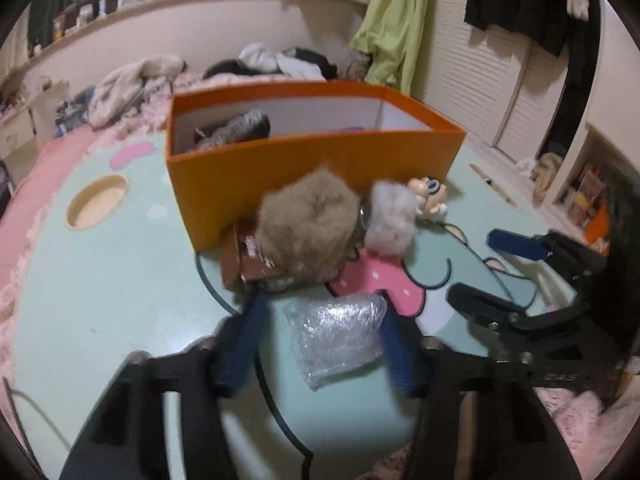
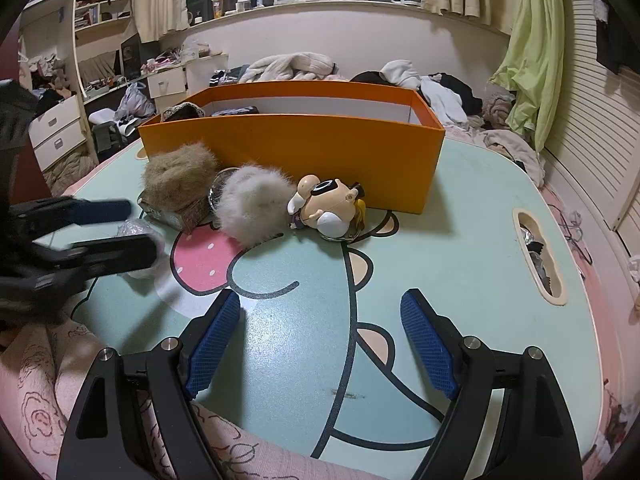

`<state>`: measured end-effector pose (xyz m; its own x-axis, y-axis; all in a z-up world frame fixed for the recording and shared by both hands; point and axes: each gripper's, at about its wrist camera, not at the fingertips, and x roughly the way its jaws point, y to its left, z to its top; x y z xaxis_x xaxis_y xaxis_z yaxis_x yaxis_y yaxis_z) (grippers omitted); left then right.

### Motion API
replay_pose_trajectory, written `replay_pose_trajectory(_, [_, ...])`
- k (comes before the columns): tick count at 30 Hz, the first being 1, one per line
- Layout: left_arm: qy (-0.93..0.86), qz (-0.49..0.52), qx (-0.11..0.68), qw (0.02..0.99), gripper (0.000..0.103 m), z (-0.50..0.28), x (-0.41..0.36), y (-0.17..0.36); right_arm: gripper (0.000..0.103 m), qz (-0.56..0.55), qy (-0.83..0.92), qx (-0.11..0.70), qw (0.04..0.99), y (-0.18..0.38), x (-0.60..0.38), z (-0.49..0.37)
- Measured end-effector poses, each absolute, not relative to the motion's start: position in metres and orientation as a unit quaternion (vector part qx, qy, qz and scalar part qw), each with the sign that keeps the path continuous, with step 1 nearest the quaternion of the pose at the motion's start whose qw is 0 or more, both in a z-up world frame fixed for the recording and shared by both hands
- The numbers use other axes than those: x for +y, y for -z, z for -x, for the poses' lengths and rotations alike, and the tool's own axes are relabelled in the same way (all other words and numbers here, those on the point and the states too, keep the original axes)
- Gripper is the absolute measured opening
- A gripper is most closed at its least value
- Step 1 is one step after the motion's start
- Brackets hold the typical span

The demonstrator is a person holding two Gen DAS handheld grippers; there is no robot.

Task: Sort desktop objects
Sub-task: 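Grasp the clear plastic-wrapped item with the left tool, then grasp the doll figure with the right tool while the left tool carries the plastic item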

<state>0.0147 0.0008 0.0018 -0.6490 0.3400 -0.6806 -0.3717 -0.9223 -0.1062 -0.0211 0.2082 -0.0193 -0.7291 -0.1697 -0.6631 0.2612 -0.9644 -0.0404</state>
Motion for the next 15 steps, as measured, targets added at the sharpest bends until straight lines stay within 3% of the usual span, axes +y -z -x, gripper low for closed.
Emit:
replay_pose_trajectory(1, [-0.907,0.37,0.02,0.202,0.031,-0.018,0.001,-0.001,0.082,-0.349,0.928,0.066,0.116,0.02,0.207,0.022])
replay_pose_trajectory(10, [-0.913,0.361,-0.018,0.19,0.031,-0.031,-0.016,0.001,0.082,-0.347,0.928,0.062,0.12,0.02,0.206,0.026])
replay_pose_trajectory(15, [-0.914,0.359,-0.018,0.189,0.031,-0.03,-0.017,0.001,0.082,-0.346,0.928,0.014,0.139,-0.001,0.226,0.007])
